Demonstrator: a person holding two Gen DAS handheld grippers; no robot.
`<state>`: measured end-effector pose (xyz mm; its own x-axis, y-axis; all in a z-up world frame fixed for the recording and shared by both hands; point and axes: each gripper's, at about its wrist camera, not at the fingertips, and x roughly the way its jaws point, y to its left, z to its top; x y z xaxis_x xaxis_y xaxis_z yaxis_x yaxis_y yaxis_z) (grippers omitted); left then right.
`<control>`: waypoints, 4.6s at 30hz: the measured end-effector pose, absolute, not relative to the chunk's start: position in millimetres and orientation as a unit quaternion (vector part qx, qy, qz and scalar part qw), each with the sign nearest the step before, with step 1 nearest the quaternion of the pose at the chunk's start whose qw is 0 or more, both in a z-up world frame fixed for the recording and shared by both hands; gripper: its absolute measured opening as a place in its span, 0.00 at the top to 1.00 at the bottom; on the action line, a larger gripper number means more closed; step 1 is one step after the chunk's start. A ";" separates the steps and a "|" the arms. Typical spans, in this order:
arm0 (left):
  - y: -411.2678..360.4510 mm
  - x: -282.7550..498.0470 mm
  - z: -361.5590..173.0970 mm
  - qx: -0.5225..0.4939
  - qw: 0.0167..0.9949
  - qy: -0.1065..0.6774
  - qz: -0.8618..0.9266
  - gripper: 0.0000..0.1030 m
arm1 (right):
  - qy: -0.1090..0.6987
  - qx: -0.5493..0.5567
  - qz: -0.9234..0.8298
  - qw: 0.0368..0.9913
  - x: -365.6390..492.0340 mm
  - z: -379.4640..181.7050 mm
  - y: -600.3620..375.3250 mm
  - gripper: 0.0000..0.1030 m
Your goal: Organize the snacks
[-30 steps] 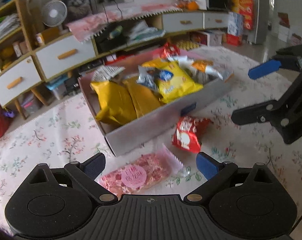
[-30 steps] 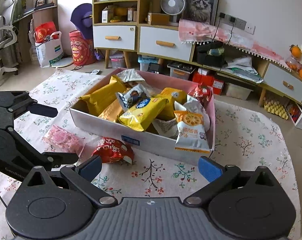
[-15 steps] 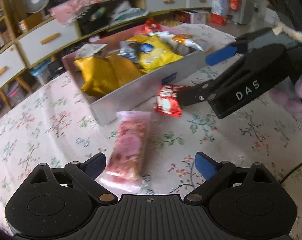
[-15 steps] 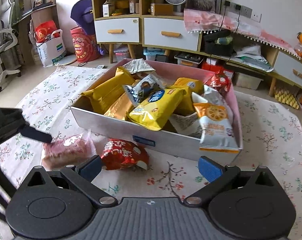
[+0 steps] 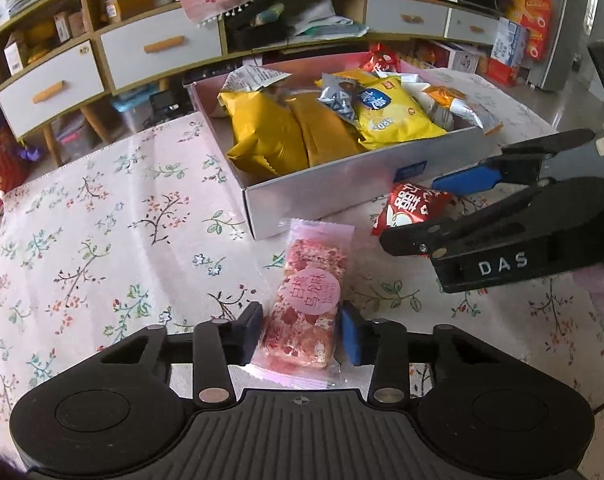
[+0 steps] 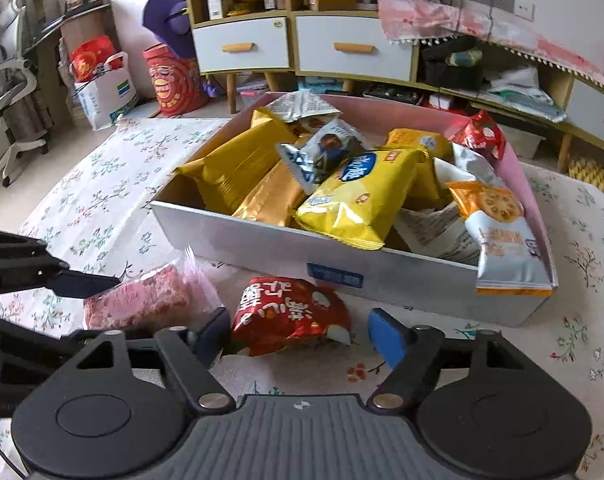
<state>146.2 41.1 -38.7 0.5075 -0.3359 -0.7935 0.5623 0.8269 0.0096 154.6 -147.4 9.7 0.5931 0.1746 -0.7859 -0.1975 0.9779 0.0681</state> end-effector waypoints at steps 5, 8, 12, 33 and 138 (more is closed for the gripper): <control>37.3 145.2 -37.3 0.127 0.862 0.427 -0.243 0.71 | 0.438 -0.028 0.117 0.891 152.7 12.7 -142.7 0.63; 34.8 144.7 -34.1 0.125 0.864 0.431 -0.229 0.71 | 0.441 -0.033 0.116 0.889 152.4 14.1 -141.7 0.68; 36.3 144.5 -26.3 0.102 0.868 0.433 -0.222 0.71 | 0.445 -0.039 0.119 0.887 150.0 20.4 -144.2 0.69; 37.1 137.7 20.2 0.053 0.898 0.388 -0.202 0.71 | 0.403 0.044 0.091 0.910 141.8 73.7 -189.7 0.70; 8.8 59.0 29.7 0.071 0.908 0.409 -0.061 0.01 | 0.434 -0.047 0.011 0.900 76.7 80.6 -187.6 0.17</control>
